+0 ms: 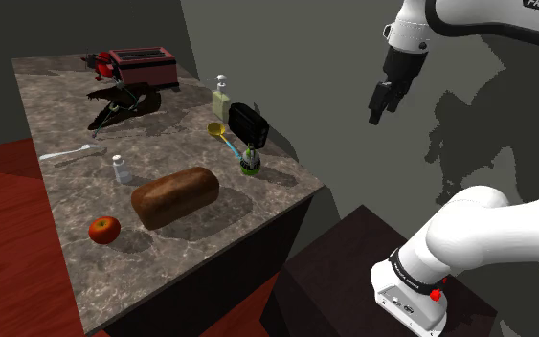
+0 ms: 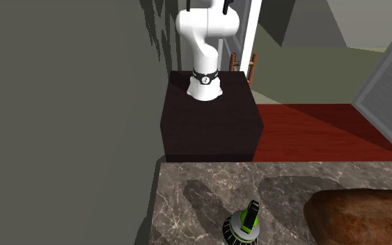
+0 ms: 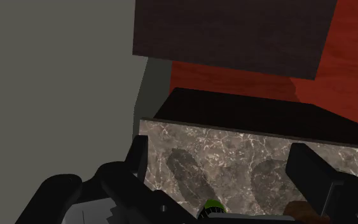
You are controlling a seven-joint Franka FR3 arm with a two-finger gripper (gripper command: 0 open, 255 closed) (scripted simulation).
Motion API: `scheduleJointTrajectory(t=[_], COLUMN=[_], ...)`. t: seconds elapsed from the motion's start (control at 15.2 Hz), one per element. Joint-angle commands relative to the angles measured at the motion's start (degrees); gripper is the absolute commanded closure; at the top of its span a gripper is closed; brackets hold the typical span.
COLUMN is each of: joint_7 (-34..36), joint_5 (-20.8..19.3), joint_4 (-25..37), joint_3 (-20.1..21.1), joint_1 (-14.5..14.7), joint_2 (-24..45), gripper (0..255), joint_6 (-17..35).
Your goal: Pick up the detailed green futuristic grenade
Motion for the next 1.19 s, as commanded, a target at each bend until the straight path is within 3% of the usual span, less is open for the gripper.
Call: scheduleJointTrajectory(t=[0.0, 0.59, 1.12], joint_7=[0.0, 4.1, 8.0], joint_5=[0.0, 1.0, 0.1], joint_4=[0.0, -4.8, -3.1], joint_3=[0.0, 2.3, 4.5], joint_1=[0.0, 0.5, 0.4], joint_2=[0.0, 11.5, 26.1], gripper=[0, 0, 0], joint_6=[0.0, 19.2, 34.7])
